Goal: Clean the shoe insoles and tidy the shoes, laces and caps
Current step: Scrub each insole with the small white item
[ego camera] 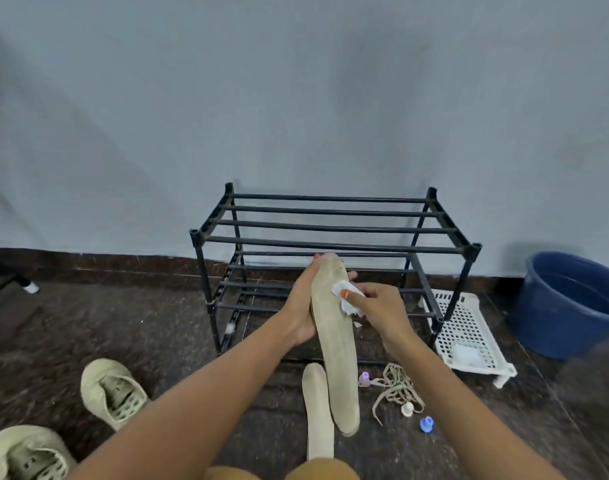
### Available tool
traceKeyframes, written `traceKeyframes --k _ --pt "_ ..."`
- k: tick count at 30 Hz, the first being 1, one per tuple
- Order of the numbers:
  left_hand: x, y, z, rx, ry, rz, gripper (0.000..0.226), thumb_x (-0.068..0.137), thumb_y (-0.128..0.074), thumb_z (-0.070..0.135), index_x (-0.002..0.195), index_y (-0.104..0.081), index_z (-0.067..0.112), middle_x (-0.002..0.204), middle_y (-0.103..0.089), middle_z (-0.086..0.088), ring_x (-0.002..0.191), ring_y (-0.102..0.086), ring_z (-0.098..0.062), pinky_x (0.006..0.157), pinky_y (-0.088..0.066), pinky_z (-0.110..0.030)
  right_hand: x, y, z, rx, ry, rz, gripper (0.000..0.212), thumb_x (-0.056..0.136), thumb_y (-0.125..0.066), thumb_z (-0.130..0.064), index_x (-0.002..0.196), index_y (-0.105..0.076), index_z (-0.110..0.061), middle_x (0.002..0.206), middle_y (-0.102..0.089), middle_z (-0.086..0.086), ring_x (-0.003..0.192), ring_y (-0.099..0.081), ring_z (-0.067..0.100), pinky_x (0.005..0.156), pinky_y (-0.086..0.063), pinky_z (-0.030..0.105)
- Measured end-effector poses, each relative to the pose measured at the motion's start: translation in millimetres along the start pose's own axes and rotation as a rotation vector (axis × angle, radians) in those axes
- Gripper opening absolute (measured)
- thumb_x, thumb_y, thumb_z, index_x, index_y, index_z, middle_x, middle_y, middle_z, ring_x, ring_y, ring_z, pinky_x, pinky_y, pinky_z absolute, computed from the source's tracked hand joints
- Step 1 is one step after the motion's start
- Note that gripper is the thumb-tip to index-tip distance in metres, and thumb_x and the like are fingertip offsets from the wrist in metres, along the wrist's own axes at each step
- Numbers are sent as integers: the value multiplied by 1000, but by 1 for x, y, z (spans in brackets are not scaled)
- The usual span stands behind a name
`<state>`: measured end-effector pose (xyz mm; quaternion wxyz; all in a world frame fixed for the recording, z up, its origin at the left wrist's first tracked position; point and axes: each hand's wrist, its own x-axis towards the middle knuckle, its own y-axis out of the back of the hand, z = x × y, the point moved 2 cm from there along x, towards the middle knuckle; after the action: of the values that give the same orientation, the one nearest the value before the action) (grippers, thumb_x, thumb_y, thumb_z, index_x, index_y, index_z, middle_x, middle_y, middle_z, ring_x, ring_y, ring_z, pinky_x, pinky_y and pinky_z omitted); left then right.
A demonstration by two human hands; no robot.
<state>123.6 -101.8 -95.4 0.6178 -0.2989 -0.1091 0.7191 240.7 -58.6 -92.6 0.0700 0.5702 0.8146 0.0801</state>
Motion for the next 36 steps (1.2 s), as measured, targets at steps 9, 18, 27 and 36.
traceKeyframes --k 9,18,27,36 --pt "12 -12 -12 -269 -103 52 56 92 -25 63 111 -61 24 95 -72 -10 86 -67 -23 75 -51 -38 -10 9 -22 -98 230 150 21 85 -57 -5 99 -67 -17 87 -62 -12 80 -55 -5 68 -44 7" --pt "36 -5 -24 -300 -66 21 51 96 -28 57 123 -58 26 90 -68 -9 79 -65 -21 71 -51 -33 0 -10 -14 -140 241 138 17 80 -67 -13 97 -65 -15 83 -57 -17 74 -52 -13 64 -36 -4" --pt "45 -4 -27 -268 -35 -5 47 97 -28 50 115 -63 25 92 -64 -9 79 -60 -21 73 -48 -33 0 -11 13 -380 391 193 19 84 -62 -9 102 -68 -11 104 -61 -5 102 -55 11 95 -41 23" --pt "40 -10 -34 -175 -21 7 47 97 -29 51 108 -68 27 91 -69 -5 81 -63 -19 75 -49 -33 4 -7 10 -425 374 283 22 87 -58 -8 107 -64 -4 101 -54 2 98 -51 15 82 -33 13"
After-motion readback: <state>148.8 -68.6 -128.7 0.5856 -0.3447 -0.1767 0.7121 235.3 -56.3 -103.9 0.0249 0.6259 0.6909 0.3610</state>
